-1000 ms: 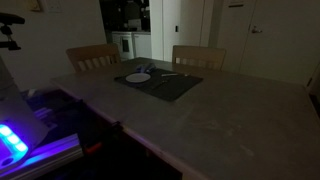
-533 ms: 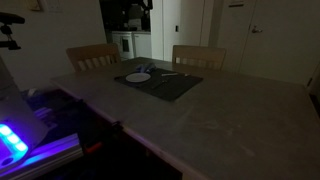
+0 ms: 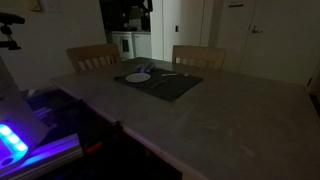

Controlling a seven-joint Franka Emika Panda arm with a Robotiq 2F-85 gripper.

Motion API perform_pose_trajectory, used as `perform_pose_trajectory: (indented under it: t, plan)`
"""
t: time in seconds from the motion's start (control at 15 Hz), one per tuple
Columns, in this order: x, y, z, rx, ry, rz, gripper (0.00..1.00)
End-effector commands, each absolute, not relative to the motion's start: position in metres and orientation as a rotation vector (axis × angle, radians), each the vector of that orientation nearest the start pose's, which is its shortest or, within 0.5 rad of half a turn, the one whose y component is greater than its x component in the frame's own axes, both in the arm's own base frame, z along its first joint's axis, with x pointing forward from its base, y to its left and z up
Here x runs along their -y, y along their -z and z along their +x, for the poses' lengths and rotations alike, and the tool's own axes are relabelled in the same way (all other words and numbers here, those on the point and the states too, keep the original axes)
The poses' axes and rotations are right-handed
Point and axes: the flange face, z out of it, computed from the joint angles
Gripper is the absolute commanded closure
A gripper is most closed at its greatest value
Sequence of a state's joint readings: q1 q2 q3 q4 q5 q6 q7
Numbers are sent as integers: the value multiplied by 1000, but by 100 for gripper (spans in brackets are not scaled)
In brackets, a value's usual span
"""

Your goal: Use the blue towel to wipe the white plate

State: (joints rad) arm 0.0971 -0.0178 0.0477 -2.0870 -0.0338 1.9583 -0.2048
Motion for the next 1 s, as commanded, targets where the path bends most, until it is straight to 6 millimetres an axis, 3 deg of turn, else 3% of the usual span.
perform_pose_trajectory:
  t: [0.0,0.6,0.93]
  plan:
    - [-79,-405,553,621,-233,-3133,0]
    - [-107,-340,633,706,-282,-3073,0]
    - [-129,-300,659,647,-268,-3031,0]
